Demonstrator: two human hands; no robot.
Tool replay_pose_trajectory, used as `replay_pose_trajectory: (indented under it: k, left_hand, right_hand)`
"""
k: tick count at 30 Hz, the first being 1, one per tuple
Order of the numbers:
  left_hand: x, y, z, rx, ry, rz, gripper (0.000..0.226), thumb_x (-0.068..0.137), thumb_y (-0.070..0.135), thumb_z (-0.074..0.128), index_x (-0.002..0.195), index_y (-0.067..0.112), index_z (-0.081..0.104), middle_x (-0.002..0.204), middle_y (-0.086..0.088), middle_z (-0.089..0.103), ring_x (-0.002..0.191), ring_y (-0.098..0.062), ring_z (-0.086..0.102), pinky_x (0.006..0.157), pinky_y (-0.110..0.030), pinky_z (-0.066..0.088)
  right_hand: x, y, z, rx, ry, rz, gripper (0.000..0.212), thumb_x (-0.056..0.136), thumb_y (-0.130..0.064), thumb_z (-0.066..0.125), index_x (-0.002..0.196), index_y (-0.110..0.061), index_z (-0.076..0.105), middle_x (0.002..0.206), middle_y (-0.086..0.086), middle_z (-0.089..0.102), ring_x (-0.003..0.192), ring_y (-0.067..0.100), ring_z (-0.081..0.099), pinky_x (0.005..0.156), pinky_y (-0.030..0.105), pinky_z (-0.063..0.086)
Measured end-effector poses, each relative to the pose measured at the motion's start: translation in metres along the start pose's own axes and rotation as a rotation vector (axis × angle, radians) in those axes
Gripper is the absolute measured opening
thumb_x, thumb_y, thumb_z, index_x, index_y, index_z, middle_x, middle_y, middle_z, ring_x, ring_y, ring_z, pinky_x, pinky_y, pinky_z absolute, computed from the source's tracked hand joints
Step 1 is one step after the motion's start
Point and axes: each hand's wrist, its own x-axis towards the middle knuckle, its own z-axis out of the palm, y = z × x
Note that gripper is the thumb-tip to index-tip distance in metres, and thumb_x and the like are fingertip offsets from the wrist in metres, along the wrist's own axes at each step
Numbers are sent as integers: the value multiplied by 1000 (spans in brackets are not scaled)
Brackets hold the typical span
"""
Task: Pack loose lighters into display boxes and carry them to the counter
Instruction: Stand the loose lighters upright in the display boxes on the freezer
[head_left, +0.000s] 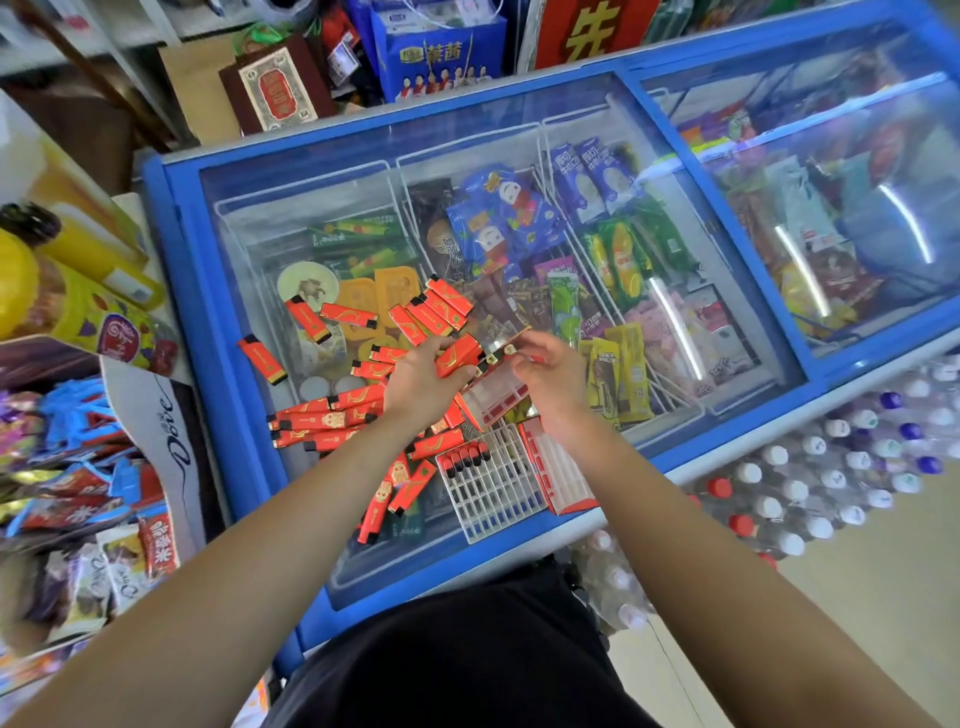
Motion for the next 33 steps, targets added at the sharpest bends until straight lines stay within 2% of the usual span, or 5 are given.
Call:
replay_pose_trajectory:
  k: [5,12,18,24,33]
  left_hand:
    - [3,-3,2,-22,3,2,52,91,42,72,135,20,56,112,-6,70,52,-12,55,52,-30,46]
    - [-1,1,-1,-28,-23,-28,58,91,42,72,141,19,51,120,-4,66,66,-25,64,57,-34,50]
    - [-11,9,-9,-128,20,-83,54,91,38,73,138,18,55,102,4,63,57,-20,60,57,-41,57]
    - [-30,15,-20,-518,-76,-175,17,92,11,61,109,12,62,69,-4,58,62,-20,54,55,-33,51]
    - [-62,24,-21,-802,-284,-214,17,99,6,59,112,13,68,95,-5,77,89,-20,74,77,-33,61]
  right_hand:
    - [-10,1,3,483,-69,173,40,87,17,61,120,-7,64,112,9,70,101,21,70,80,29,59]
    - [-8,3,-5,251,-217,250,56,88,14,62,138,-11,54,139,6,56,102,5,62,82,24,57]
    - [-16,-12,-10,36,-103,64,48,85,9,62,121,-23,63,113,-11,63,112,11,59,99,34,51]
    - [-48,-25,-13,113,-183,-17,29,84,-5,74,111,-16,70,104,4,73,88,25,70,81,40,61]
    - [-70,-19,0,320,-315,84,11,92,-4,69,102,-3,63,86,11,67,74,21,68,71,33,58]
